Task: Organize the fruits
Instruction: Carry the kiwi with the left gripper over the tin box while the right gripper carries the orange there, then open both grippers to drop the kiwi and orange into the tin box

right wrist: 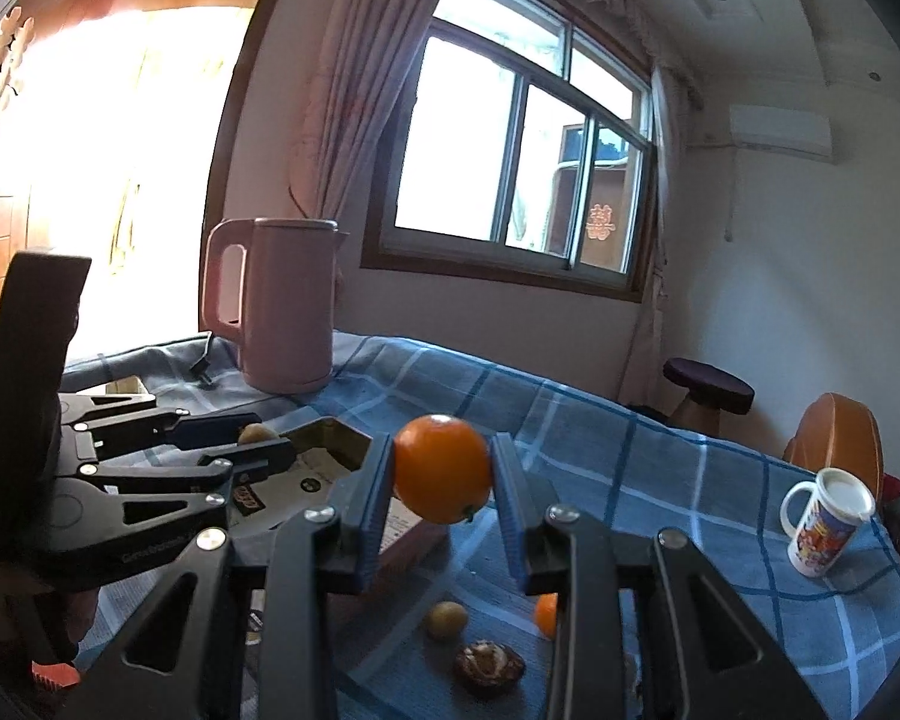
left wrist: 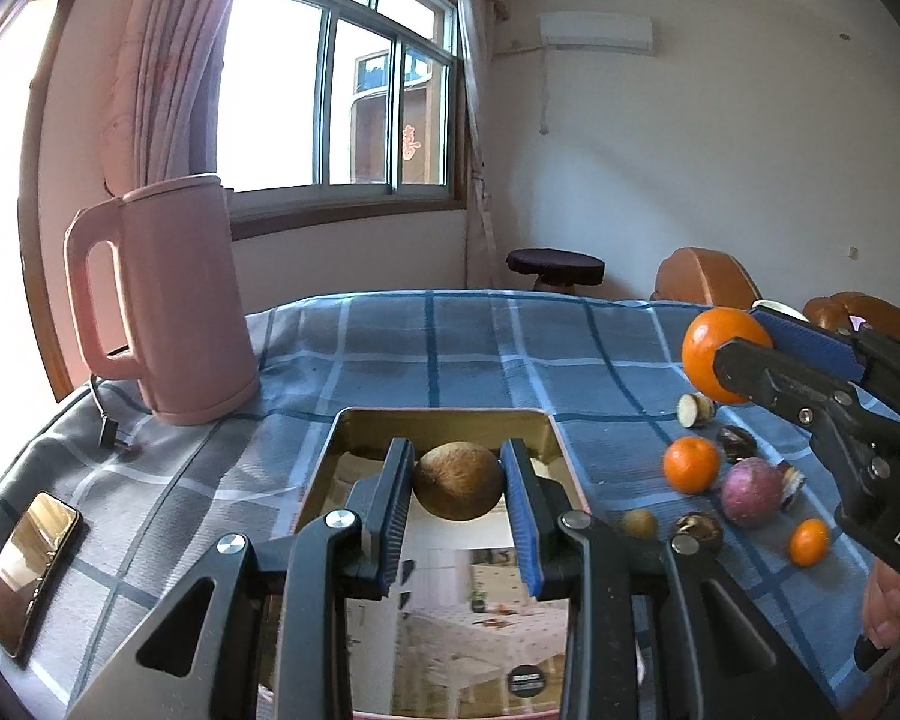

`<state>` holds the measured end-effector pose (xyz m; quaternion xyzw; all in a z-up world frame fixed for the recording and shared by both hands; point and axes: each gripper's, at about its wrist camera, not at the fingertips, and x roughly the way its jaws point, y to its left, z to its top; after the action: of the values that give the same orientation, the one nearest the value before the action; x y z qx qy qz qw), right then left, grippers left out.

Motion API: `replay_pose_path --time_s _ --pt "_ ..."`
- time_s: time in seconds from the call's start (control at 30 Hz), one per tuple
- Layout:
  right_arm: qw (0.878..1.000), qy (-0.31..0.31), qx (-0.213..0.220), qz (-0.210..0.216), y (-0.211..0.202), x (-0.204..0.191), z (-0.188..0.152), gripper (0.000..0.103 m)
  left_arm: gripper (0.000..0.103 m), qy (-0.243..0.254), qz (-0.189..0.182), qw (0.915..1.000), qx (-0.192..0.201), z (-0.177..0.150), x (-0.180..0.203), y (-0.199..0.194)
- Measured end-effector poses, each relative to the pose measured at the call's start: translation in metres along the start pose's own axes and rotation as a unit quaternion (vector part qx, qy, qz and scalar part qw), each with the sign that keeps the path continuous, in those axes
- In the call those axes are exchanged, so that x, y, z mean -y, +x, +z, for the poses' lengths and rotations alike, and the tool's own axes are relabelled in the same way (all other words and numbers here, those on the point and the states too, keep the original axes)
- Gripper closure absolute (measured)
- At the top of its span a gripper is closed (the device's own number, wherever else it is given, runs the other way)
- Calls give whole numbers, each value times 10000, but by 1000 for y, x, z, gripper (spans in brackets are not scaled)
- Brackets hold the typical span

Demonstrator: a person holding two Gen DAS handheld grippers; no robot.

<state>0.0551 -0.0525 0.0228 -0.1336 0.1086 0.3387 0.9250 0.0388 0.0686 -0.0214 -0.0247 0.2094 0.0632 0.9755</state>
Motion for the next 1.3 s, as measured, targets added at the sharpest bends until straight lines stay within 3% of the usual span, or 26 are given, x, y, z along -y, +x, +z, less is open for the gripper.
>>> replay_pose_path --time_s 0.67,1.3 --pt "9978 -357 -446 345 52 -43 0 68 71 -18 244 9986 -474 -3 -38 22" --pt "9920 -102 -1185 420 93 -46 -24 67 71 143 222 9958 -872 -13 -41 42"
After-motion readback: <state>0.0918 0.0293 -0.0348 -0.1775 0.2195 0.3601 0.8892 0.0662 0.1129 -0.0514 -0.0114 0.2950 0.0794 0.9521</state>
